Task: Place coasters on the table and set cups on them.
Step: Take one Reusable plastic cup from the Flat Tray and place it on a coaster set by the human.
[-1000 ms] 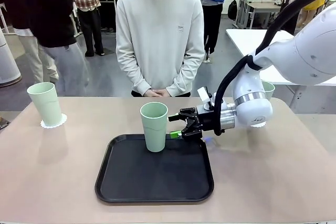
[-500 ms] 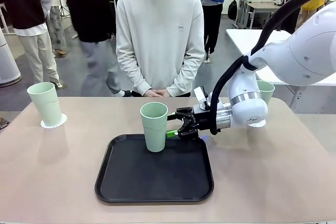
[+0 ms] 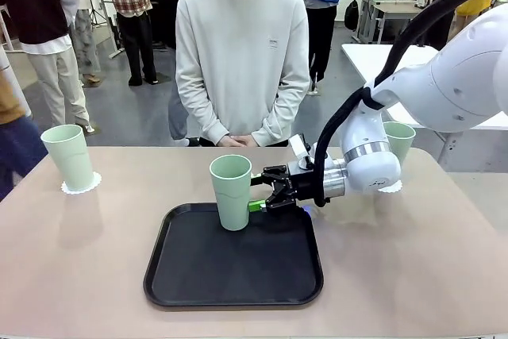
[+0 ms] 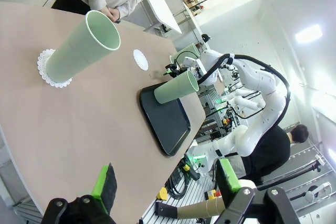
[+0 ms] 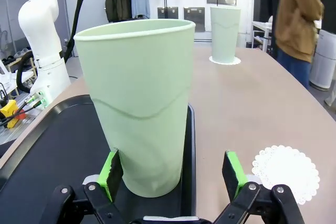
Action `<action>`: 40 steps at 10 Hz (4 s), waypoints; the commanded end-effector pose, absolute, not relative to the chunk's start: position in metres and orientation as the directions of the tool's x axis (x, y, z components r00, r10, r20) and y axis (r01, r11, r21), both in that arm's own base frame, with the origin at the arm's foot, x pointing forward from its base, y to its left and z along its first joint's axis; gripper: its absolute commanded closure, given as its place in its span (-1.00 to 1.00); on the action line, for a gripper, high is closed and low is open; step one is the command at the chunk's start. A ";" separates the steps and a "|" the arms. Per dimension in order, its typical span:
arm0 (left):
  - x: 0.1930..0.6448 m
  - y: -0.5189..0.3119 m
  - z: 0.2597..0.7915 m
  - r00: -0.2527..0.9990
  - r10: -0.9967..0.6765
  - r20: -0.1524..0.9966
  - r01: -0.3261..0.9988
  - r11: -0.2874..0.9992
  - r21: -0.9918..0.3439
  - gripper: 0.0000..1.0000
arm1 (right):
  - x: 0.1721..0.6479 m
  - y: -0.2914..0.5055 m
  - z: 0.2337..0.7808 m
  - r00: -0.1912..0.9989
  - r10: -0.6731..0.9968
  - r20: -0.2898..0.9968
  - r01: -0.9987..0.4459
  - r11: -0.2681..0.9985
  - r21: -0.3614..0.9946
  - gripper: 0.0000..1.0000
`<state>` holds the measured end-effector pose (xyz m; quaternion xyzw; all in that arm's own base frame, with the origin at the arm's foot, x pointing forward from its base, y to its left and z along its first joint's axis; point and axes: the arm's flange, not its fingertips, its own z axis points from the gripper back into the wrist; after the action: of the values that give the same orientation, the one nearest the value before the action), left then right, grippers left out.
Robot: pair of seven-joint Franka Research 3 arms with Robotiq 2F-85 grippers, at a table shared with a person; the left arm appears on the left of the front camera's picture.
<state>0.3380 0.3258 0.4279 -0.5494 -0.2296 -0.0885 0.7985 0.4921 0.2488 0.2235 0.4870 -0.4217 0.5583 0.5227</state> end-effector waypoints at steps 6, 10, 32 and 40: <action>0.336 0.326 0.431 0.877 0.111 0.467 0.398 0.375 -0.837 -1.00 | 0.478 0.259 0.226 0.048 0.178 0.983 -0.979 -0.185 0.081 -1.00; 0.336 0.326 0.431 0.877 0.111 0.467 0.398 0.375 -0.837 -1.00 | 0.480 0.273 0.222 0.037 0.167 0.985 -0.978 -0.195 0.070 -1.00; 0.336 0.326 0.431 0.877 0.111 0.467 0.398 0.375 -0.837 -1.00 | 0.495 0.303 0.347 0.016 0.132 0.991 -0.998 -0.051 0.023 0.38; 0.336 0.326 0.431 0.877 0.111 0.467 0.398 0.375 -0.837 -1.00 | 0.607 0.273 0.331 -0.025 0.176 0.984 -0.999 0.039 -0.032 -0.63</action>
<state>0.3379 0.3260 0.4278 -0.5494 -0.2297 -0.0882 0.7985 0.5768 0.2625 0.3390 0.4374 -0.4761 0.5405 0.5383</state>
